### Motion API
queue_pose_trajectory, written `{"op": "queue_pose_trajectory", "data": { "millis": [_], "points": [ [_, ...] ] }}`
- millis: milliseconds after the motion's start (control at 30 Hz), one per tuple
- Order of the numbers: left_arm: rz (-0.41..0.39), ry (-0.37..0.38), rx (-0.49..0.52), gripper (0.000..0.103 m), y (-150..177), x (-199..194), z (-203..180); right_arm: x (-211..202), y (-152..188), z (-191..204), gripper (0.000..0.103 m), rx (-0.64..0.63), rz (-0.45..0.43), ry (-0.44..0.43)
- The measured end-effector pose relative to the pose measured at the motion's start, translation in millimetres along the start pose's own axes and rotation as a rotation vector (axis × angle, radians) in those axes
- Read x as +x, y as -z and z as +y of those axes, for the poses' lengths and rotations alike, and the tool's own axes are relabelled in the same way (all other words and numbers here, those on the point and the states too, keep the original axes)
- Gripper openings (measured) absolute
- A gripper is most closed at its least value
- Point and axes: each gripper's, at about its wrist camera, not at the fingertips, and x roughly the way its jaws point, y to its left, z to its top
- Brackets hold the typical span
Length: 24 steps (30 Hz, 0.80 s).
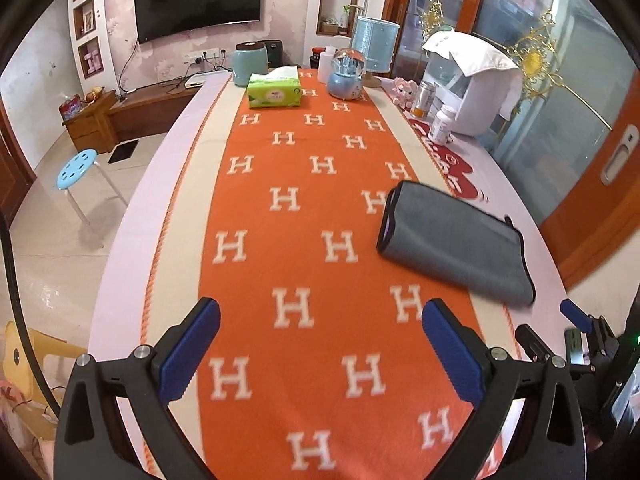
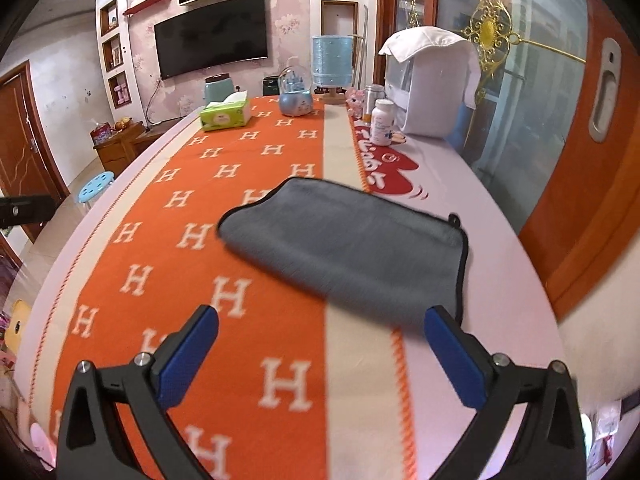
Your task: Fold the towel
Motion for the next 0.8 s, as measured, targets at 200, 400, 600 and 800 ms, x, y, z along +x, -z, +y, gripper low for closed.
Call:
{"op": "queue_pose_trajectory", "data": {
  "millis": [200,400,600,800],
  "points": [
    [0.007,0.01,-0.017,0.101,40.7,-30.8,21.6,-27.4,31.8,26.5,0.103,-0.01,0.032,-0.038],
    [0.009,0.025,-0.034,0.101,69.7,-52.8,29.5,-47.4,48.3,41.4,0.103,-0.017,0.06,-0.058],
    [0.002,0.046,-0.034,0.101,85.8,-64.6,27.6,-68.5,52.0,52.2,0.103,-0.008,0.068,-0.08],
    [-0.024,0.034,-0.009,0.101,94.5,-82.9,21.3,-92.8,49.2,61.8,0.103,-0.006,0.071,-0.098]
  ]
}}
